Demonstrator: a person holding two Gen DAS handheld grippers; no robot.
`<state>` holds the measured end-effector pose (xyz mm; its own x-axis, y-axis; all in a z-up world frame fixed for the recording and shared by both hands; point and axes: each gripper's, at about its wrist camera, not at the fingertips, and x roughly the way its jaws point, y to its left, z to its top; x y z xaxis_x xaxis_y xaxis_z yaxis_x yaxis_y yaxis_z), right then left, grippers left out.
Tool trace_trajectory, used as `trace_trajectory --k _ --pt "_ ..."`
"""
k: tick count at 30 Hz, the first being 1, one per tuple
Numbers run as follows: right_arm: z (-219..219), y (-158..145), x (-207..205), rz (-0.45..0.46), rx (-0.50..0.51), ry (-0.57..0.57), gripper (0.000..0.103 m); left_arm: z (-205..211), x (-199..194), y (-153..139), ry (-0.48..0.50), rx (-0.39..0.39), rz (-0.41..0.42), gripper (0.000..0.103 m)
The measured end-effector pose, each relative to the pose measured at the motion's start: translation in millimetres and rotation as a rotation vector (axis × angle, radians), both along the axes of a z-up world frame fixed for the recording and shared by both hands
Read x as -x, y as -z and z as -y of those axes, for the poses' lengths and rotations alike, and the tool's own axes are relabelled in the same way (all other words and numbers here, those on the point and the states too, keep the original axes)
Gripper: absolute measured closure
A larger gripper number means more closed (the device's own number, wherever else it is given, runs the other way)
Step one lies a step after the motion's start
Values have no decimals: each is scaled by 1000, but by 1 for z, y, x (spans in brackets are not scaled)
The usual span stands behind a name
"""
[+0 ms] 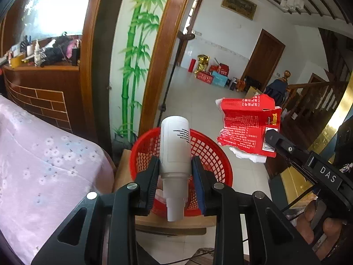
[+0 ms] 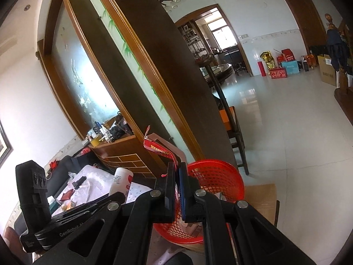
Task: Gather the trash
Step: 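Carry the white bottle and red box to the red basket and release both, then swing both tools back toward the table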
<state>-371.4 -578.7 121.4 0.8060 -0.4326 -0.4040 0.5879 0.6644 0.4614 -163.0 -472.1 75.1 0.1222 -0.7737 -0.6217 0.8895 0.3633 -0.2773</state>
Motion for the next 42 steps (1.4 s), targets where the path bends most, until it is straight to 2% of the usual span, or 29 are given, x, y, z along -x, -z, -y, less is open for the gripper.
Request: trace_trajectory --k 7,16,17,19,21,22,23,24,26,28,30,32,35,39,42 --pt "12 13 -6 -40 -35 11 100 19 -6 31 21 -46 -51 74" --pt "20 25 -12 -66 -73 17 99 30 -10 45 22 -72 -74 74" --pt "20 26 -13 -65 -73 17 98 33 -11 48 22 -85 -71 73" --pt "22 27 -16 -80 -72 28 96 34 -15 53 13 -100 -80 56" --pt "26 29 -17 -84 -85 36 84 29 -18 54 2 -89 -94 49" --pt "27 30 -15 -75 -97 42 68 24 -19 53 0 -81 -104 47" --pt "27 30 -14 -69 -100 44 57 19 -20 51 -3 -71 -109 47" --pt "26 29 -13 -62 -98 45 56 14 -20 48 -6 -63 -107 47" --pt "22 25 -12 -57 -89 47 56 -6 -22 36 -33 -43 -87 46" --pt "15 20 -15 -40 -83 17 56 -27 -27 25 -58 -16 -73 39" --pt "6 15 -21 -17 -78 -21 52 -59 -33 10 -123 3 -36 38" --pt "-8 8 -32 0 -59 -65 41 -87 -40 -2 -171 23 -9 35" --pt "-35 -1 -56 29 -21 -159 27 -141 -60 -18 -298 33 21 33" --pt "-79 -10 -105 59 -6 -318 26 -205 -90 -32 -432 40 22 33" --pt "-114 -14 -144 63 9 -436 25 -256 -110 -41 -548 23 67 33"
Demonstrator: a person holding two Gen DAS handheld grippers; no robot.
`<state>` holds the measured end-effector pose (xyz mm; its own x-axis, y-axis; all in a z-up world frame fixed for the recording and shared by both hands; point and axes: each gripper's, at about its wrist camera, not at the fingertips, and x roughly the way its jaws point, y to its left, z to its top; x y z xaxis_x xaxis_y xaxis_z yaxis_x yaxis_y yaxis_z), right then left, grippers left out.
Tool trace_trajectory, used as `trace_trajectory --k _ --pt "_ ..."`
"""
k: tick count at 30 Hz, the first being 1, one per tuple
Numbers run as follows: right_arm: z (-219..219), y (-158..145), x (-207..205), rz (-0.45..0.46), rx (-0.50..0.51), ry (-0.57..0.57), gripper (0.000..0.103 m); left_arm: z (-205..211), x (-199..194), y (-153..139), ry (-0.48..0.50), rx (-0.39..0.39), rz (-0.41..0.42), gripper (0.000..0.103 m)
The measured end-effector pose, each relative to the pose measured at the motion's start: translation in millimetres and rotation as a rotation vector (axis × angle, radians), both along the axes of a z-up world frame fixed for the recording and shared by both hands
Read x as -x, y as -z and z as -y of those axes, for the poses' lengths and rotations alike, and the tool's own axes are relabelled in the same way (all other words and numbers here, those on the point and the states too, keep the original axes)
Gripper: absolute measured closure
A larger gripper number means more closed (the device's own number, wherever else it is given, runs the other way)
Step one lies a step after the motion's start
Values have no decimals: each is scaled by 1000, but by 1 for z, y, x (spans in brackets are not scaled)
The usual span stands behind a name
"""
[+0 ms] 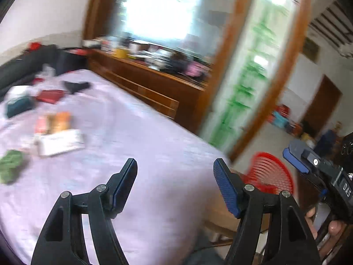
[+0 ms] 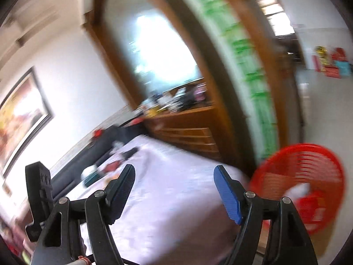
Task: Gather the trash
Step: 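Swing both tools back toward the table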
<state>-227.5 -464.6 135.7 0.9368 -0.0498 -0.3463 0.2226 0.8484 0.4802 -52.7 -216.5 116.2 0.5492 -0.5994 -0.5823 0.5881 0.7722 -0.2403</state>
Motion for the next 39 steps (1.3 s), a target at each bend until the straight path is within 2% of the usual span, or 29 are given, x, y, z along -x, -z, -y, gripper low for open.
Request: trace_trajectory --k 7,12,16,19,22,31,39 --pt "-84 8 -100 -25 -19 -274 24 -103 -38 -2 -216 -54 15 33" --pt "-122 28 -165 -96 -70 -380 24 -157 -59 3 -320 -84 15 33" --pt "-142 45 -203 -147 -105 -435 24 -189 -89 13 -379 -112 -21 33" --pt "-161 52 -229 -170 -94 -456 25 -203 -110 25 -410 -116 -63 33" --pt "-168 64 -253 -199 -123 -493 25 -220 -131 40 -450 -124 -102 33" --pt "-174 109 -332 -323 -181 -550 25 -253 -162 78 -528 -55 -218 33" --pt "-186 148 -398 -435 -142 -549 25 -264 -174 92 -573 -73 -199 33"
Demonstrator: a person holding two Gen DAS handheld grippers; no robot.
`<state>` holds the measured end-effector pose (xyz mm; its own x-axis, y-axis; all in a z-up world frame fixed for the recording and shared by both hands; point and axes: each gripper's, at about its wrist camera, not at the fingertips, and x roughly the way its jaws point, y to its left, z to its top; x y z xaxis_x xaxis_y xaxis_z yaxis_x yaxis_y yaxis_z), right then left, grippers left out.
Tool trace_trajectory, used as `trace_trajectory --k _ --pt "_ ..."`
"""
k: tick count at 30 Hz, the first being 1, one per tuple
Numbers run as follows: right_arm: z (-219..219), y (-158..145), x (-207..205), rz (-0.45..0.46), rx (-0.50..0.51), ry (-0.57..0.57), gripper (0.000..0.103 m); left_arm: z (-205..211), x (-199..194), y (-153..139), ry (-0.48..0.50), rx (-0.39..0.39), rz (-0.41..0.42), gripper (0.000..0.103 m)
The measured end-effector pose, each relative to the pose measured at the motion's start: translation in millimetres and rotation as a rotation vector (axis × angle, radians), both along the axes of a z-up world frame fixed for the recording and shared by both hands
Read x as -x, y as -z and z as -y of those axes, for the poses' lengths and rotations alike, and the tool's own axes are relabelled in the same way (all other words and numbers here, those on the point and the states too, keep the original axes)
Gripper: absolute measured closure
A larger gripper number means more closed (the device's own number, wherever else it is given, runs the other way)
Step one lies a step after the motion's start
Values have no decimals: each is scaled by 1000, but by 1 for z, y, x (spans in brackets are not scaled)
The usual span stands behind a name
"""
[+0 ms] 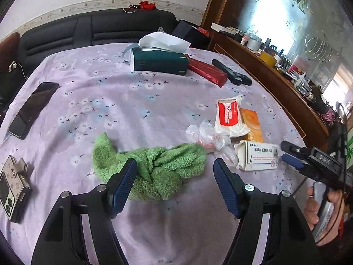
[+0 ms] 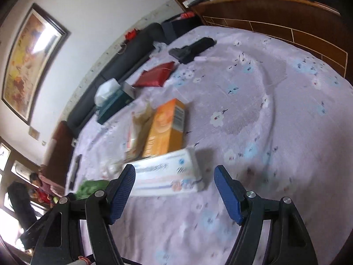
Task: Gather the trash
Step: 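Swing both tools back toward the table, then grasp the green towel with the left tool while the right tool grasps the white medicine box, then carry the green towel and white medicine box to the red basket and release both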
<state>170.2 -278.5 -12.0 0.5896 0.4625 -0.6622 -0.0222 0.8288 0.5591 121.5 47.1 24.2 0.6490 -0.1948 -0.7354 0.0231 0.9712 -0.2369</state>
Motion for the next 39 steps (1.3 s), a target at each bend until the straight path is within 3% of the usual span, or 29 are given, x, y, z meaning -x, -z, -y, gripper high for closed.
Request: trace_trajectory --k 4,9,11,13,15,17,20,22,30,34,39 --pt "-6 11 -18 -32 0 -19 25 1 1 0 -1 -10 17 33" --pt "-17 18 -20 -32 15 -46 35 -12 9 -11 -22 45 60 33" --pt "-17 19 -19 -40 -2 -42 55 -13 8 -12 -27 22 49 31" --pt "-19 21 -17 -48 -10 -41 58 -11 3 -3 -21 -2 9 31" --pt "-22 21 -14 -44 7 -44 63 -14 -2 8 -39 25 -56 31" --pt "-24 19 -10 -37 -7 -53 73 -18 -2 12 -55 41 -67 32" --pt "-24 11 -1 -7 -27 -50 82 -21 0 11 -74 42 -60 53" --pt "-23 3 9 21 -46 -54 86 -20 1 11 -83 17 -56 80" --pt "-20 -33 66 125 -68 -20 89 -9 12 -5 -38 20 -4 88" --pt "-13 -59 108 197 -31 29 89 11 26 -19 11 -20 59 89" --pt "0 -84 157 273 21 84 89 37 46 -34 106 17 94 89"
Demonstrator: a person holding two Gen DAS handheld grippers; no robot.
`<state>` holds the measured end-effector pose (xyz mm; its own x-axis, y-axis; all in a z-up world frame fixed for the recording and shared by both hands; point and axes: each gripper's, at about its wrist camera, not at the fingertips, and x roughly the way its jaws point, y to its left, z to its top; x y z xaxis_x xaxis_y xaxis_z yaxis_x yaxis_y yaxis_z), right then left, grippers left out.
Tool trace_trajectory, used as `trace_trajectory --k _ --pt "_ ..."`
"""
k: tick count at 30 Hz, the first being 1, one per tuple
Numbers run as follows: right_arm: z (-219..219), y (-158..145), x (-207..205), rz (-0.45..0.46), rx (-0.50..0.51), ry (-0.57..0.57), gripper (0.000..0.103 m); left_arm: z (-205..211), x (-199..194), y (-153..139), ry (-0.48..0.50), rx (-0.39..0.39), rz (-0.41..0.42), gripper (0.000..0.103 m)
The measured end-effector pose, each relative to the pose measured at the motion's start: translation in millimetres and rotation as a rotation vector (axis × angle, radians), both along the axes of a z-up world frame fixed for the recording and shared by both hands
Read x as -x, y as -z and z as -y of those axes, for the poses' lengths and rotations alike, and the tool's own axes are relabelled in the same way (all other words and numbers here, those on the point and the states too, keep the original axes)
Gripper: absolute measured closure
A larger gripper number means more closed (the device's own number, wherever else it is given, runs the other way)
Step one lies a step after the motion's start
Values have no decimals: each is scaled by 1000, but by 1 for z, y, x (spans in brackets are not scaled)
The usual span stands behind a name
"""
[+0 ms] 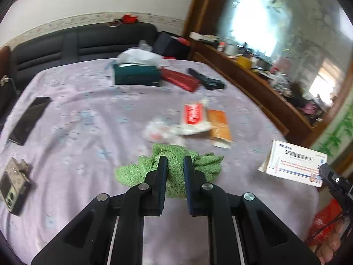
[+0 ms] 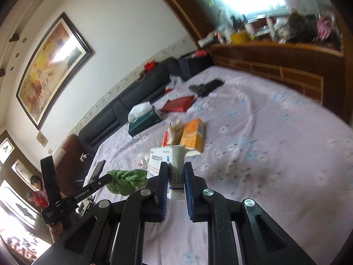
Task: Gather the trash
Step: 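Carry the green towel and white medicine box to the red basket and release both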
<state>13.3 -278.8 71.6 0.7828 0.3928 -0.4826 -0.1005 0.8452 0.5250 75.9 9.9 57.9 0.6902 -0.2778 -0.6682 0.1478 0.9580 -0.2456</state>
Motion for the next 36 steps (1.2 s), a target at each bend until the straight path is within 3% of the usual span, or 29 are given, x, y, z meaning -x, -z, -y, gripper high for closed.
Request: trace_trajectory --k 7,16,36 --pt "37 -30 74 84 60 120 88 72 56 -25 189 7 71 90" --pt "92 -53 159 150 114 292 88 149 113 -43 347 45 97 90" --pt "160 -76 262 179 199 539 88 248 171 -72 566 97 144 89"
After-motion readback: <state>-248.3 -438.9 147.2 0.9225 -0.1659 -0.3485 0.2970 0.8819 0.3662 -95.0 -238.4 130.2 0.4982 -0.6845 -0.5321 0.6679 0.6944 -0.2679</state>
